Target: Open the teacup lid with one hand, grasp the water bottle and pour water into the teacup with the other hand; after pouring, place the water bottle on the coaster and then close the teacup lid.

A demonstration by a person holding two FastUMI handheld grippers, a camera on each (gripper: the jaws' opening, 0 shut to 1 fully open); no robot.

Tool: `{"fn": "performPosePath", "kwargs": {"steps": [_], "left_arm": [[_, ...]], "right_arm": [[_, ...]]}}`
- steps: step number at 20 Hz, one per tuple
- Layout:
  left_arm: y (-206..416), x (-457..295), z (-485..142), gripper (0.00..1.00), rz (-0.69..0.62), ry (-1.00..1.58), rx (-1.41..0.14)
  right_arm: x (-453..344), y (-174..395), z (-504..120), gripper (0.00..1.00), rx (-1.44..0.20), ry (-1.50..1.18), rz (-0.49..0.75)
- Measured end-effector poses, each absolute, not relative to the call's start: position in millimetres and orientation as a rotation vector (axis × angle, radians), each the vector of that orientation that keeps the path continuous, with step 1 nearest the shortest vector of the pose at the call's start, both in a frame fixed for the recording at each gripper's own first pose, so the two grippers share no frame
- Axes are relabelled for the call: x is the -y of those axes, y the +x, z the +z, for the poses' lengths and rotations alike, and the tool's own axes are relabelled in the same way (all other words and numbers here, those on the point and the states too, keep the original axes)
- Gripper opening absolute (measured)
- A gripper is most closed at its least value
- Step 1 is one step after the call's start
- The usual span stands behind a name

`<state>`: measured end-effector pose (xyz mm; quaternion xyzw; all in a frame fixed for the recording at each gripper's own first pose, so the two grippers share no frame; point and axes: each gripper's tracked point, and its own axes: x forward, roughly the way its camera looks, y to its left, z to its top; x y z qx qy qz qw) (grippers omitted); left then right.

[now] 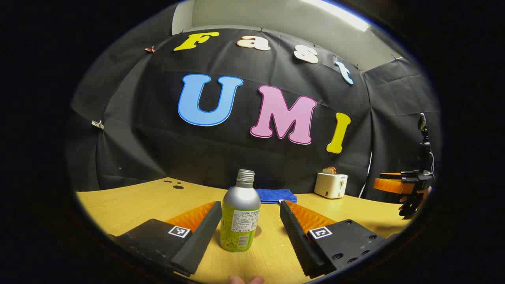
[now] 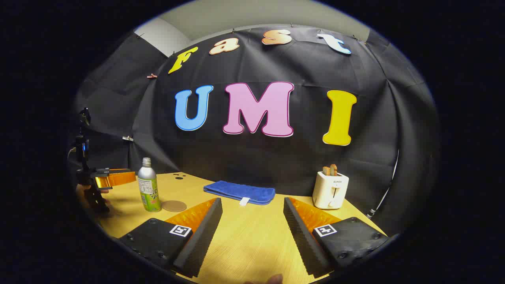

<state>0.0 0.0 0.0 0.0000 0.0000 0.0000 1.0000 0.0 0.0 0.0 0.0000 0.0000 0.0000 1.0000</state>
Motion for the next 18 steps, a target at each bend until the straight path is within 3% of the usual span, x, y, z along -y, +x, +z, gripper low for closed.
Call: {"fn": "performPosePath", "kwargs": {"steps": [9, 18], "left_arm": [[4.1, -5.6, -5.7, 0.94, 0.006, -0.007, -0.019], [10.8, -5.2, -15.0, 0.94, -0.001, 0.007, -0.046]], "right_arm": [[-28.1, 12.7, 9.9, 0.96, 0.011, -0.006, 0.073], [-89.1, 61.9, -13.7, 0.96, -0.079, -0.02, 0.229]]}}
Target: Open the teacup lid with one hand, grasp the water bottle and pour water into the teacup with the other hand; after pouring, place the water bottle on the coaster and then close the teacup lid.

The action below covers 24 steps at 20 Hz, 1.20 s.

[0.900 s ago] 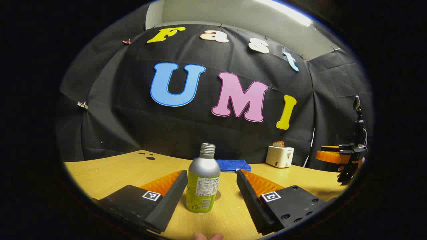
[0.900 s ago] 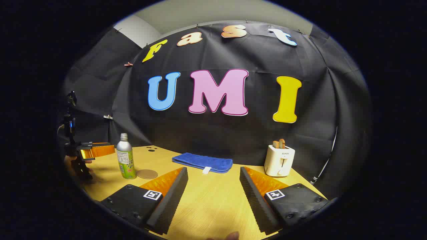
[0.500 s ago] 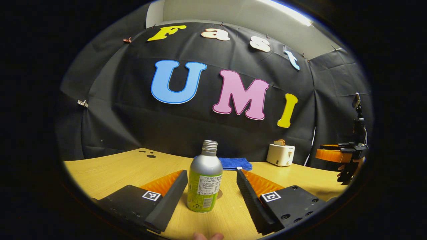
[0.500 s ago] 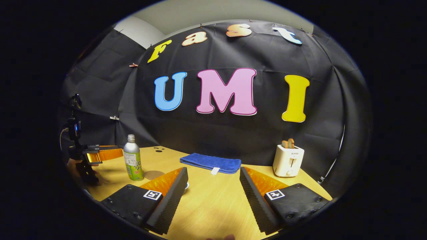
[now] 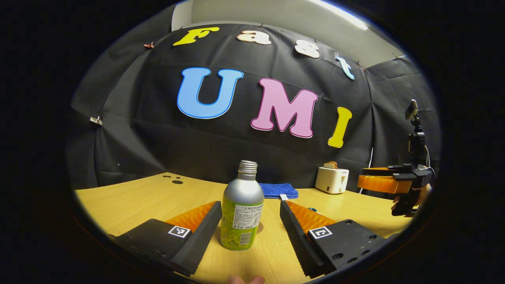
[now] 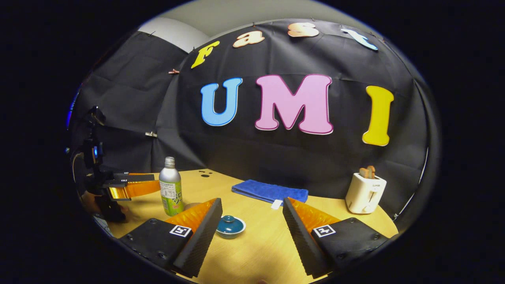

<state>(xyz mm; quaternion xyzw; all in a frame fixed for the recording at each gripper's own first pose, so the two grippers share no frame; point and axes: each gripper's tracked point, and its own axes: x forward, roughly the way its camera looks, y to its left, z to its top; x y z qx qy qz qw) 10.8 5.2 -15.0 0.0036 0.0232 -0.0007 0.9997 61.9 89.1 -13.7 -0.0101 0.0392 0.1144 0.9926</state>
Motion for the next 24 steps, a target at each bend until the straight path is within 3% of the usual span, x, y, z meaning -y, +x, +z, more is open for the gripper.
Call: {"fn": "performPosePath", "kwargs": {"steps": [2, 6, 10, 14, 16, 19, 20, 21, 24], "left_arm": [[12.2, -8.6, -16.7, 0.94, 0.01, 0.021, -0.056], [14.1, -13.4, -19.7, 0.94, 0.024, 0.041, -0.069], [16.6, -15.4, -21.6, 0.94, 0.027, 0.043, -0.075], [19.0, -16.1, -22.8, 0.94, 0.024, 0.039, -0.08], [20.4, -16.6, -23.8, 0.94, 0.023, 0.038, -0.084], [21.4, -16.0, -26.0, 0.94, 0.022, 0.039, -0.096], [21.8, -15.7, -27.8, 0.94, 0.021, 0.042, -0.103], [22.6, -15.5, -29.5, 0.94, 0.019, 0.046, -0.113], [23.9, -15.3, -33.9, 0.94, 0.02, 0.055, -0.142]], "right_arm": [[-107.5, 75.9, -36.2, 0.95, -0.141, -0.023, 0.281], [-131.4, 102.4, -70.6, 0.84, -0.233, -0.026, 0.335], [-142.6, 117.9, -97.2, 0.82, -0.298, -0.027, 0.355], [-147.8, 125.4, -106.1, 0.73, -0.332, 0.019, 0.367], [-145.3, 131.4, -109.2, 0.66, -0.34, 0.025, 0.351], [-148.9, 129.1, -106.0, 0.32, -0.344, 0.051, 0.361], [-148.6, 129.0, -99.5, 0.27, -0.329, 0.052, 0.364], [-146.5, 128.4, -90.7, 0.31, -0.303, 0.049, 0.361], [-133.7, 128.0, -63.7, 0.32, -0.229, 0.024, 0.338]]}}
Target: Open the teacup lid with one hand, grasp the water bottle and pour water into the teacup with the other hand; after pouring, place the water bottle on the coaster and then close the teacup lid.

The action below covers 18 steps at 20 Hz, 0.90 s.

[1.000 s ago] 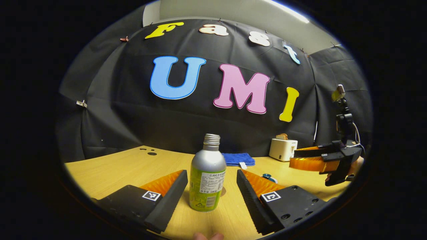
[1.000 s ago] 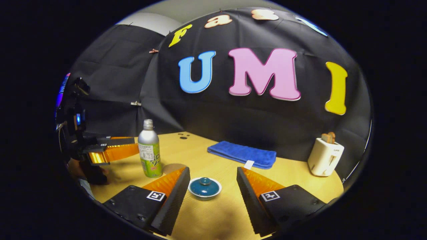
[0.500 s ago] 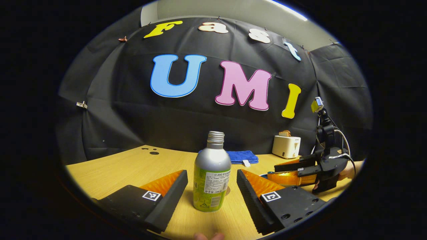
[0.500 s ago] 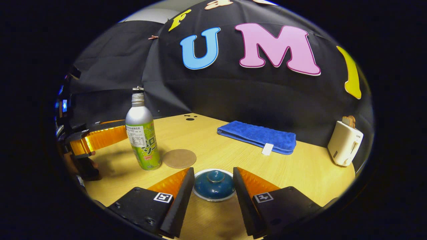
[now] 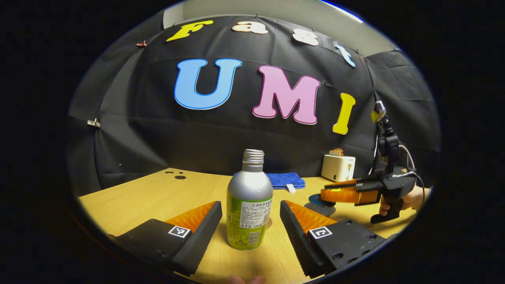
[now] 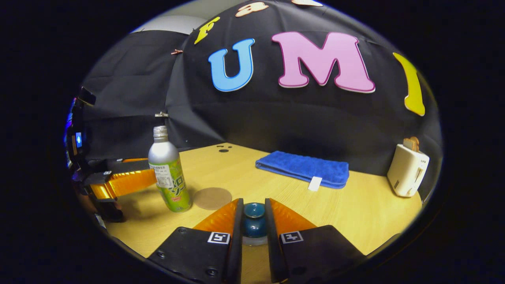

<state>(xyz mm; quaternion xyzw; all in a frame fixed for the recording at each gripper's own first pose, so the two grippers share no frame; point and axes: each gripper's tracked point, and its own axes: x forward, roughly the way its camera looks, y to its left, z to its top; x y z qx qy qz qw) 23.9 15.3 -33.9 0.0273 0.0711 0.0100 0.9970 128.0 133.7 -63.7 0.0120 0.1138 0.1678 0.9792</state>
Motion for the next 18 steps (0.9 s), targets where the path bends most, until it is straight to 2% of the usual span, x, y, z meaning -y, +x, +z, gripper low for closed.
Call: {"fn": "performPosePath", "kwargs": {"steps": [5, 10, 12, 18], "left_arm": [[35.7, -16.8, -38.6, 0.94, 0.037, 0.074, -0.166], [58.4, -19.7, -43.7, 0.93, 0.069, 0.103, -0.176], [60.8, -16.1, -42.1, 0.84, 0.056, 0.159, -0.185], [81.2, -4.9, -4.7, 0.82, 0.068, 0.651, -0.136]], "right_arm": [[-97.6, 106.5, -27.6, 0.31, -0.153, 0.028, 0.287], [-59.3, 79.2, -17.7, 0.31, -0.118, 0.042, 0.243], [-44.3, 70.2, -23.1, 0.31, -0.117, 0.041, 0.228], [-18.3, 53.0, -32.4, 0.31, -0.125, 0.027, 0.197]]}}
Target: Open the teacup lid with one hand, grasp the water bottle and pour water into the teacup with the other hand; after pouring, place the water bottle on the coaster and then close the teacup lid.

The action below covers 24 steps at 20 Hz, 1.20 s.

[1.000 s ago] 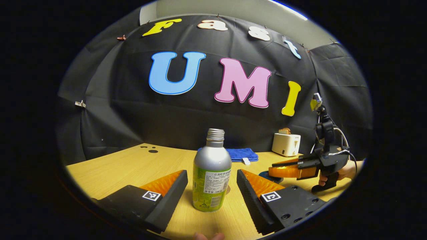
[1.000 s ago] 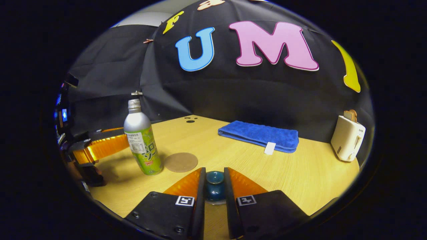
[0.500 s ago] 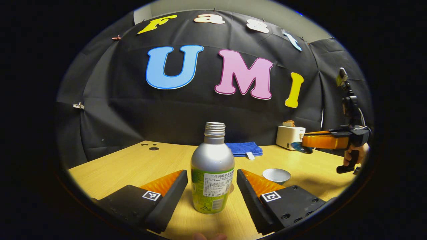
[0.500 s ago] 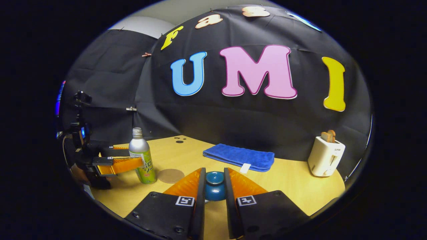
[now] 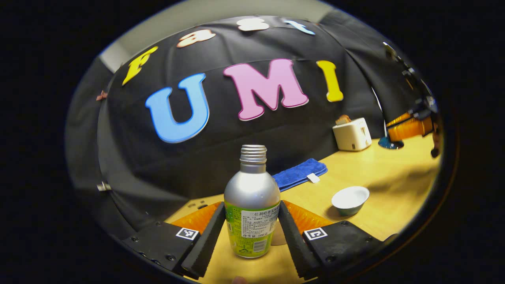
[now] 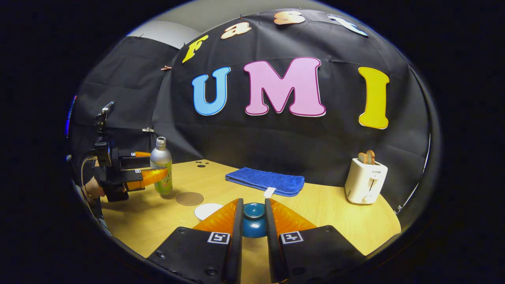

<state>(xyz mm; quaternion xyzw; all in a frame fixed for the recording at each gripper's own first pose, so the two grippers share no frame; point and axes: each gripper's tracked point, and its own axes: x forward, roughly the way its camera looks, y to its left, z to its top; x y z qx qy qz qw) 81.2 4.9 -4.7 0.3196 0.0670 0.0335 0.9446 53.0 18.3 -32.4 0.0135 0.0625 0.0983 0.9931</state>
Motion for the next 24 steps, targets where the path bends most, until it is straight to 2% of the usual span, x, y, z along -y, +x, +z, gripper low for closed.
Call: {"fn": "performPosePath", "kwargs": {"steps": [4, 5, 6, 12, 24], "left_arm": [[97.1, 2.5, -3.9, 0.82, 0.02, 1.01, -0.17], [100.9, 5.4, -8.6, 0.81, -0.001, 1.078, -0.18], [103.2, 9.1, -15.6, 0.81, -0.032, 1.143, -0.197], [124.3, 21.3, -38.9, 0.81, -0.108, 1.522, -0.25], [136.1, 22.0, -44.0, 0.81, -0.198, 1.936, -0.297]], "right_arm": [[-2.6, 43.8, -37.7, 0.31, -0.121, 0.018, 0.179], [0.0, 41.7, -38.8, 0.27, -0.12, 0.018, 0.175], [3.8, 39.8, -39.7, 0.31, -0.119, 0.021, 0.169], [17.7, 29.6, -46.1, 0.31, -0.123, 0.038, 0.148], [18.7, 20.8, -44.5, 0.32, -0.113, 0.063, 0.16]]}}
